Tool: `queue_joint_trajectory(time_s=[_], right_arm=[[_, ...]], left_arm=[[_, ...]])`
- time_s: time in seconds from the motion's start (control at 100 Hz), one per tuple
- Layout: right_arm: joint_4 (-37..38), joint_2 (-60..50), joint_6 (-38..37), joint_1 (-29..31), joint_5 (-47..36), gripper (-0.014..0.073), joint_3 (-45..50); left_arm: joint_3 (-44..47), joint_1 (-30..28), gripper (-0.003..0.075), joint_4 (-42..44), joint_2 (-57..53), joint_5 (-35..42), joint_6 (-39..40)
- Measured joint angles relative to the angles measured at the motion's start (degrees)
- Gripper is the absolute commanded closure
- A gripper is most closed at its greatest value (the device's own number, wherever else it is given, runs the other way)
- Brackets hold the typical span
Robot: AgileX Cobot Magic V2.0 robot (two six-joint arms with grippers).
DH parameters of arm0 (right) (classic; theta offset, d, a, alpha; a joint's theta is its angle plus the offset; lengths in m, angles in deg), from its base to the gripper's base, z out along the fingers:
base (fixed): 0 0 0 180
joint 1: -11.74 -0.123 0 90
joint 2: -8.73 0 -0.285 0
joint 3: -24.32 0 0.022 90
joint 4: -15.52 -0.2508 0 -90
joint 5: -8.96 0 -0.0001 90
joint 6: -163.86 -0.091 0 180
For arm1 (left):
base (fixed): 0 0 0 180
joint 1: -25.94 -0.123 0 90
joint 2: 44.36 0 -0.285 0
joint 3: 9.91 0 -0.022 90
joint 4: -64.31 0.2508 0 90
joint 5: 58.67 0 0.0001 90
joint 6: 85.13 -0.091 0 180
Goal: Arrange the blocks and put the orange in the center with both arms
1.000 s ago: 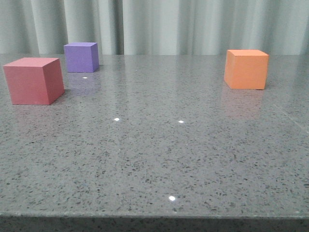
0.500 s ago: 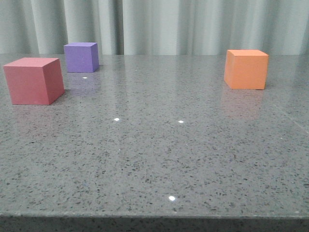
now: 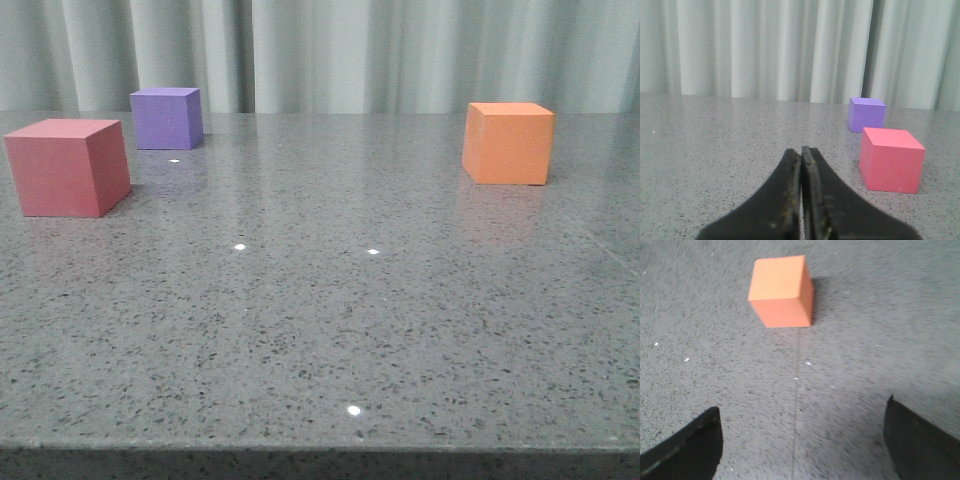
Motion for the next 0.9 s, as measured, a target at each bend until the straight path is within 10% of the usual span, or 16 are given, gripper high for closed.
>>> queue_joint_trajectory(time_s=[0.9], right_arm=[[4.2,41.6,0.0,-3.9,-1.5,-0.0050,-31.6]], left_arm=[[0.0,0.0,0.0741,0.0,0.0,0.0,0.0]])
